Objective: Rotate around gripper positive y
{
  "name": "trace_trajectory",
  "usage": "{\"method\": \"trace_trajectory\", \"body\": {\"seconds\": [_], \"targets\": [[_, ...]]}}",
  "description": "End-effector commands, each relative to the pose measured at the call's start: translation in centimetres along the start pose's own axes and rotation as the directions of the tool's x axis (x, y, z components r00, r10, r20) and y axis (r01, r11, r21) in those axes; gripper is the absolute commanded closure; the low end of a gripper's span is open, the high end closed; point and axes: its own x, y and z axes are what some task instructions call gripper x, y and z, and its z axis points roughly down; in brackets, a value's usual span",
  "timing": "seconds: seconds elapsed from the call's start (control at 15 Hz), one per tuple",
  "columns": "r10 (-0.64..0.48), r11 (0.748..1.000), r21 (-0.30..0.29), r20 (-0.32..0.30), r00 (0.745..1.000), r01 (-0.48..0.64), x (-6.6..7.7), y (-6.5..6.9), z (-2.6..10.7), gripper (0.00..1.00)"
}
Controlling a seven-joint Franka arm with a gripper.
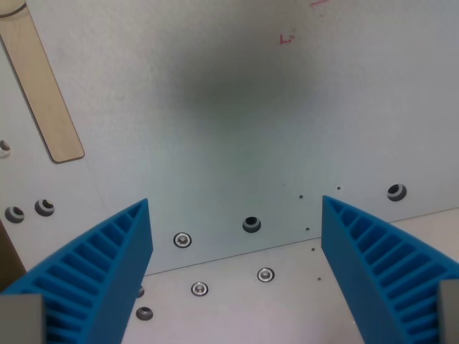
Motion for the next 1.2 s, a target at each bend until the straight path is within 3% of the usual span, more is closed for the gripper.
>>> {"method": "trace_trajectory", "body": {"seconds": [0.07, 1.2], "targets": [[0.000, 1.000, 0.001, -0.016, 1.000, 0.000, 0.00, 0.01, -0.18, 0.00], [0.000, 1.000, 0.001, -0.212, 0.977, 0.000, 0.00, 0.01, -0.18, 0.00]]}}
